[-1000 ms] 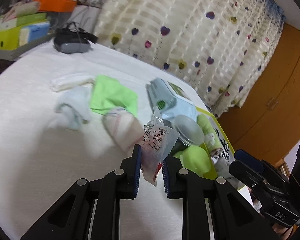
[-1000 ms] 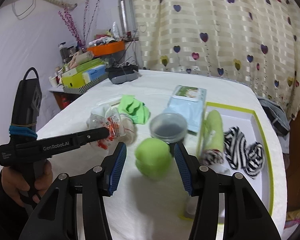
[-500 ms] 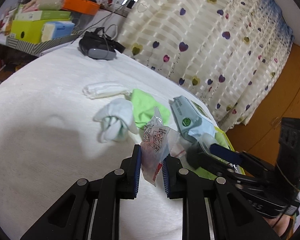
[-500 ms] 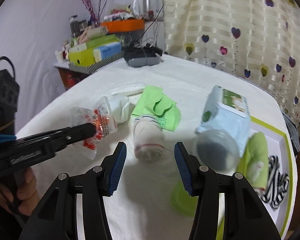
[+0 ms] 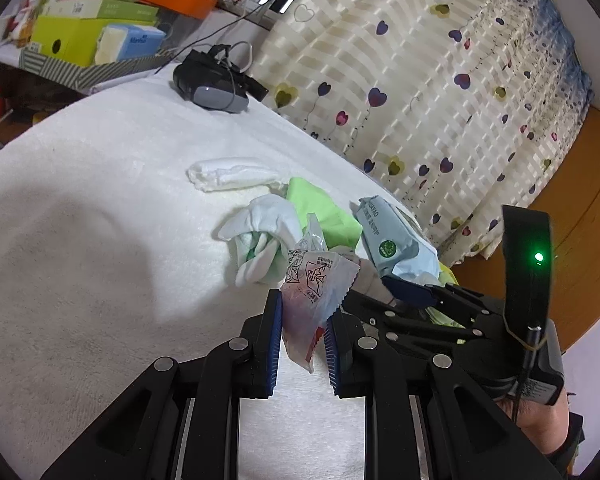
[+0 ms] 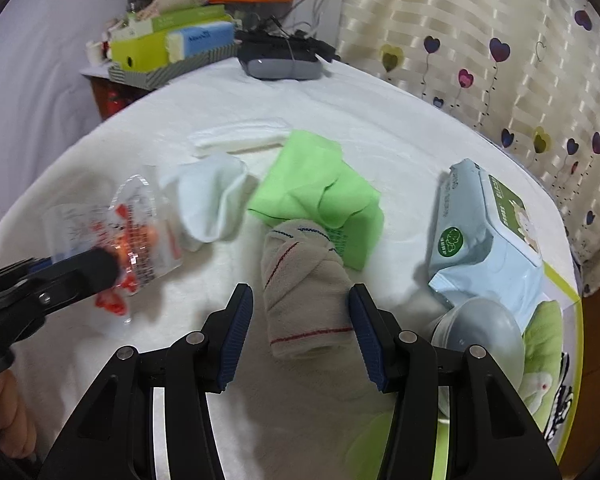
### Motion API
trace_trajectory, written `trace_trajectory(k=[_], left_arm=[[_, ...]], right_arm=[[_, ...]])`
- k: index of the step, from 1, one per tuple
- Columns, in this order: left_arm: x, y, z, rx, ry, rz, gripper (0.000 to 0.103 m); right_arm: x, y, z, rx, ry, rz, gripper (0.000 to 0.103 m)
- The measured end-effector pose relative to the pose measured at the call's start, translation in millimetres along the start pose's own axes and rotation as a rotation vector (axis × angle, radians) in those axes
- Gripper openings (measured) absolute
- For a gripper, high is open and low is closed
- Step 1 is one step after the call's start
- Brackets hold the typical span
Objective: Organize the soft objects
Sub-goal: 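Grasp the white red-striped rolled sock with the right tool while the left tool holds the bag, then carry the clear bag and rolled sock over the box with both tools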
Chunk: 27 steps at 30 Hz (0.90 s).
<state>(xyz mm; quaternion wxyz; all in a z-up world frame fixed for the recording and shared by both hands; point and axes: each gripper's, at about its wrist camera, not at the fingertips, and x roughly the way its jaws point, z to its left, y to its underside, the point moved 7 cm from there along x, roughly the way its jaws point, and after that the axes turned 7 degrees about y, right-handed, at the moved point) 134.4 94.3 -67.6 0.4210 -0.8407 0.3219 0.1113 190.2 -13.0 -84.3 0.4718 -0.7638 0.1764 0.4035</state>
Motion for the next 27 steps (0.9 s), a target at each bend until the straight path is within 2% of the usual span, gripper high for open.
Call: trace_trajectory(k=[5, 10, 20, 27], left_arm=[[4.6, -0.4, 0.5, -0.003, 0.018, 0.013, 0.018], [6.0, 0.3, 0.3, -0.008, 0.016, 0.015, 0.018], [2.0, -0.9, -1.4, 0.01, -0.003, -0.001, 0.018], [-13.0, 1.6, -25.1, 0.063, -0.02, -0.021, 0.018]], right_arm=[[11.2, -0.8, -4.2, -0.004, 0.047, 0.038, 0.051], [11.4, -2.8, -4.1, -0.005, 0.055, 0.019, 0.048], [-20.6, -2.7, -2.8, 0.041, -0.016, -0.082, 0.046], [-55.2, 6.6, -1.5, 0.085, -0.094, -0.161, 0.046]])
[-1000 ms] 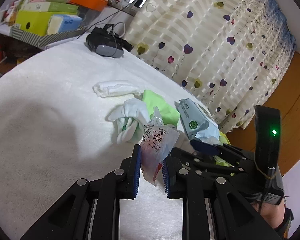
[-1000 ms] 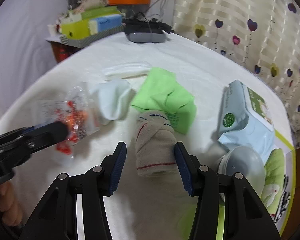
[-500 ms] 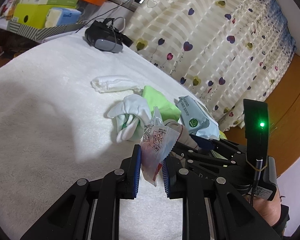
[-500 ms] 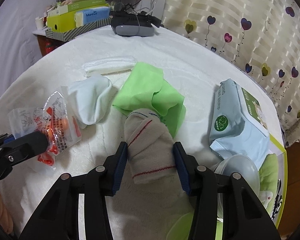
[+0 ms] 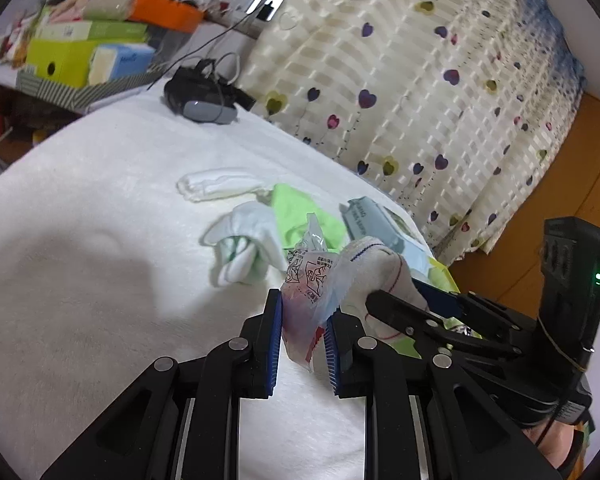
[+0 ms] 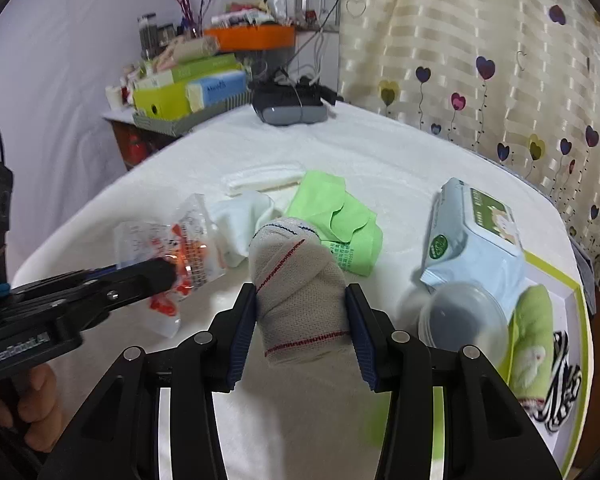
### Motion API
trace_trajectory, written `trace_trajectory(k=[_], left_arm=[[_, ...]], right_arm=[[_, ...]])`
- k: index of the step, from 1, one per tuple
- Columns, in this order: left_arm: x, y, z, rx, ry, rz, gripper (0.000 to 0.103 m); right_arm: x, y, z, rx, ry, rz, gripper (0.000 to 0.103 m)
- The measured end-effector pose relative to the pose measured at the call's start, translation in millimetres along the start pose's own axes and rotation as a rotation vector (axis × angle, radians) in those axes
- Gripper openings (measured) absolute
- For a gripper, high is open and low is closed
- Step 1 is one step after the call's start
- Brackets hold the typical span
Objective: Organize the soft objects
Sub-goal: 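Carry the clear bag and rolled sock over the box with both tools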
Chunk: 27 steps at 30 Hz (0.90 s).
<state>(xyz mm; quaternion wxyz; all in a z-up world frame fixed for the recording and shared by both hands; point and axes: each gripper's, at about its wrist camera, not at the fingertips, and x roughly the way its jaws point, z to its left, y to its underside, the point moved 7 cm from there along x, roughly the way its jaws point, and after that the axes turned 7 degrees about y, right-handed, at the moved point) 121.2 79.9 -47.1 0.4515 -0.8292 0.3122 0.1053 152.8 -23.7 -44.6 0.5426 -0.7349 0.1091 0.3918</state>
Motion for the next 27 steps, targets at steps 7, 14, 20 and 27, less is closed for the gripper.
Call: trace_trajectory(k=[7, 14, 20, 27], left_arm=[[-16.0, 6.9, -30.4, 0.063, -0.017, -0.018, 0.018], [-27.6, 13.8, -67.6, 0.124, -0.01, -0.029, 0.018], [-32.3, 20.1, -96.8, 0.172, 0.006, -0.027, 0.018], [-29.2, 27.8, -127.1, 0.219, 0.034, -0.014, 0.018]], right_arm=[[-41.0, 7.5, -7.9, 0.042, -0.017, -0.08, 0.046], [-78.3, 18.6, -22.5, 0.083, -0.013, -0.151, 0.046], [-101.7, 29.2, -40.6, 0.124, 0.0, -0.193, 0.046], [-119.7, 40.2, -62.1, 0.171, 0.026, -0.222, 0.046]])
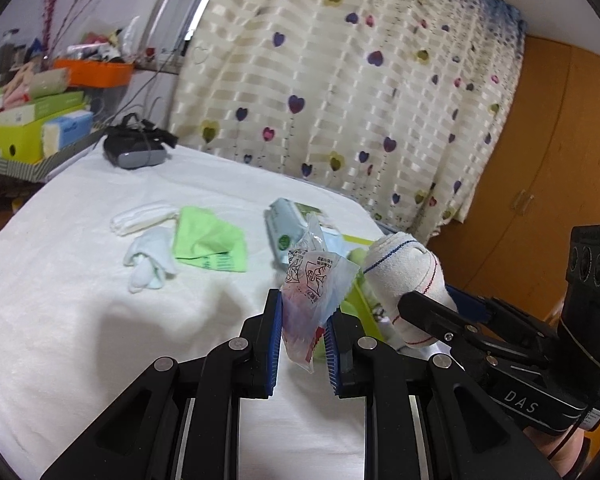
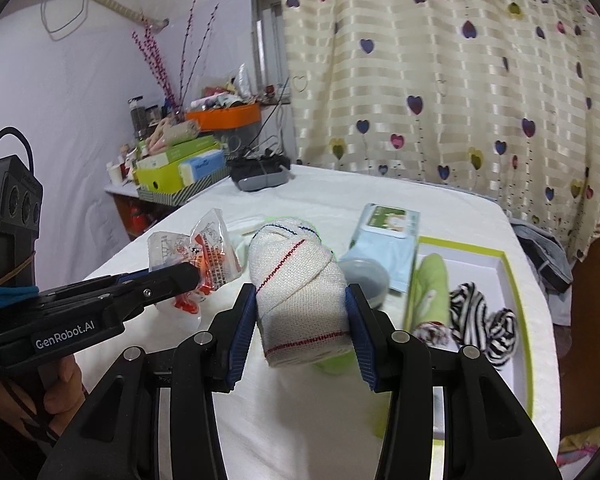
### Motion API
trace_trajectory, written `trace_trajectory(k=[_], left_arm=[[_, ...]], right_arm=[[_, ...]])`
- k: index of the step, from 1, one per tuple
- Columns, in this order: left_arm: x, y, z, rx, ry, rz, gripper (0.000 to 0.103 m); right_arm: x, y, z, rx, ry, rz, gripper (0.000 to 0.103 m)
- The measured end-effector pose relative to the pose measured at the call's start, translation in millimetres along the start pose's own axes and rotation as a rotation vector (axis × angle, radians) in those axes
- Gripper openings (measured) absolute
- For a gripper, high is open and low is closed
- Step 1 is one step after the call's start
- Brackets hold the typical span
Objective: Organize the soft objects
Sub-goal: 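Carry the clear bag and rolled sock over the box with both tools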
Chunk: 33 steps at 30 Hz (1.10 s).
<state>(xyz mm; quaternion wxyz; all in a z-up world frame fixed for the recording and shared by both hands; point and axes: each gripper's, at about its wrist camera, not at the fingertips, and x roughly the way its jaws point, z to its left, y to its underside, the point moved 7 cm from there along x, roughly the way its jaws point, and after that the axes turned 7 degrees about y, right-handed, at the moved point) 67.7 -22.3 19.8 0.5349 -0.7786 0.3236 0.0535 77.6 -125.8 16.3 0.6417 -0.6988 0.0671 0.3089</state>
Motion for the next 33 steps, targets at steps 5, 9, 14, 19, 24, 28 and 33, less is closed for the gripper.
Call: trace_trajectory(k=[5, 9, 14, 19, 24, 28, 33], left_arm=[[9.8, 0.6, -20.8, 0.029, 0.019, 0.02, 0.018], [19.4, 2.2, -35.8, 0.052, 0.034, 0.037, 0.018], [33.1, 5.4, -53.4, 0.082, 0.05, 0.058, 0.018], [45.8, 7.3, -68.6, 0.107, 0.067, 0.077, 0.018], [59.0, 11.4, -84.1, 0.13, 0.083, 0.1, 0.018], [70.3, 15.1, -93.7, 0.139, 0.1, 0.123, 0.018], [85.4, 31.4, -107.1, 0.15, 0.134, 0.177, 0.018]], right_arm=[[-9.4, 3.5, -16.4, 0.028, 0.018, -0.014, 0.046], [-14.2, 7.1, -32.5, 0.052, 0.035, -0.019, 0.046], [-18.2, 10.8, -52.6, 0.079, 0.053, -0.023, 0.046], [-20.6, 16.2, -75.1, 0.113, 0.075, -0.023, 0.046], [-24.0, 21.5, -96.0, 0.143, 0.099, -0.023, 0.046], [-27.6, 28.4, -116.8, 0.176, 0.128, -0.02, 0.046], [-24.6, 38.8, -136.3, 0.208, 0.152, 0.006, 0.046]])
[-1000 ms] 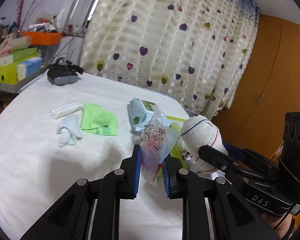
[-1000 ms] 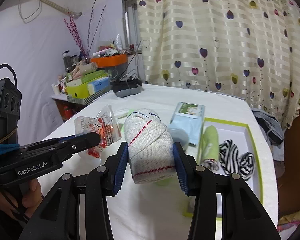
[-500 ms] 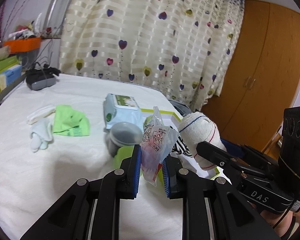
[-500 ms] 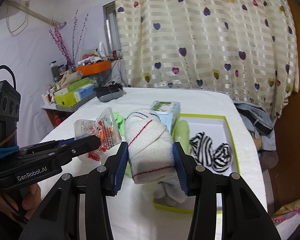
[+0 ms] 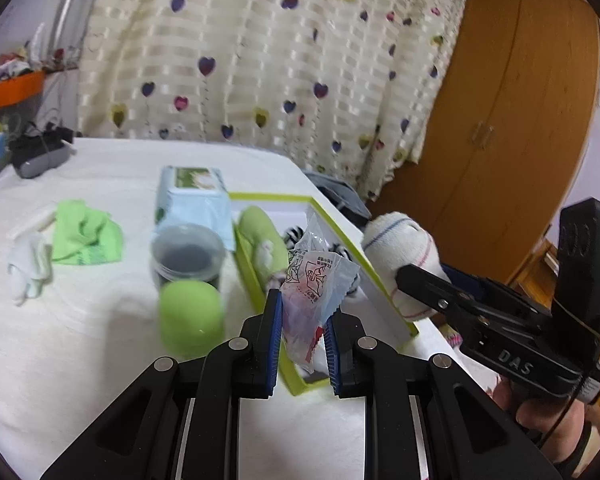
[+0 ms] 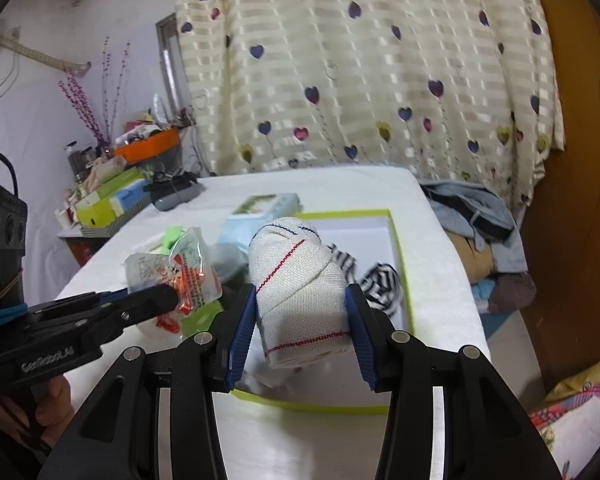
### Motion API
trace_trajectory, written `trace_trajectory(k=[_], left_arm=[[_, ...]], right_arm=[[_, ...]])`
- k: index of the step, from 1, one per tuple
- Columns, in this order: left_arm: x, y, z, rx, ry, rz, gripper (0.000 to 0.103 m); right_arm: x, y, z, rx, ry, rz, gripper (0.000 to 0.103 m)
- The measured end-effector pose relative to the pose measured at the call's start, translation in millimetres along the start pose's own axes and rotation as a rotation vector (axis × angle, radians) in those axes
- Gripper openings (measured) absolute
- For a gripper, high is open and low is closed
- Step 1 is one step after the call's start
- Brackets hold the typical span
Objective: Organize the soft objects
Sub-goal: 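Carry the clear bag and rolled sock over the box with both tools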
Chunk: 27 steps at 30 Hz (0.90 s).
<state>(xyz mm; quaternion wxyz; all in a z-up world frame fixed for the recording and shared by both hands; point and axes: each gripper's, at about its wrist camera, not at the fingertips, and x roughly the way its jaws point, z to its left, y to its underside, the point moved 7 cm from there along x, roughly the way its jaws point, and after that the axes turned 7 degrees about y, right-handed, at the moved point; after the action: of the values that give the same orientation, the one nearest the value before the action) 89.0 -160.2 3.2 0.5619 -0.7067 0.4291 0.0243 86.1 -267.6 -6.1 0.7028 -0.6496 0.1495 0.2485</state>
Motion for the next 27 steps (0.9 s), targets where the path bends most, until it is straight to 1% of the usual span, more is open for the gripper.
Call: trace_trajectory(k=[5, 10, 16, 27], left_arm=[[11.5, 11.1, -6.6, 0.0, 0.027, 0.043, 0.018], [19.7, 24.4, -14.4, 0.009, 0.05, 0.091, 0.018], [32.5, 39.0, -14.1, -0.004, 0.043, 0.147, 0.018], [66.4, 25.2, -9.0, -0.004, 0.015, 0.161, 0.018]], right_arm=[[9.6, 11.7, -12.3, 0.012, 0.008, 0.04, 0.046], [12.1, 17.7, -21.1, 0.027, 0.014, 0.052, 0.046], [16.2, 23.2, -25.5, 0.04, 0.006, 0.063, 0.046], [31.3, 31.1, -37.6, 0.059, 0.011, 0.097, 0.046]])
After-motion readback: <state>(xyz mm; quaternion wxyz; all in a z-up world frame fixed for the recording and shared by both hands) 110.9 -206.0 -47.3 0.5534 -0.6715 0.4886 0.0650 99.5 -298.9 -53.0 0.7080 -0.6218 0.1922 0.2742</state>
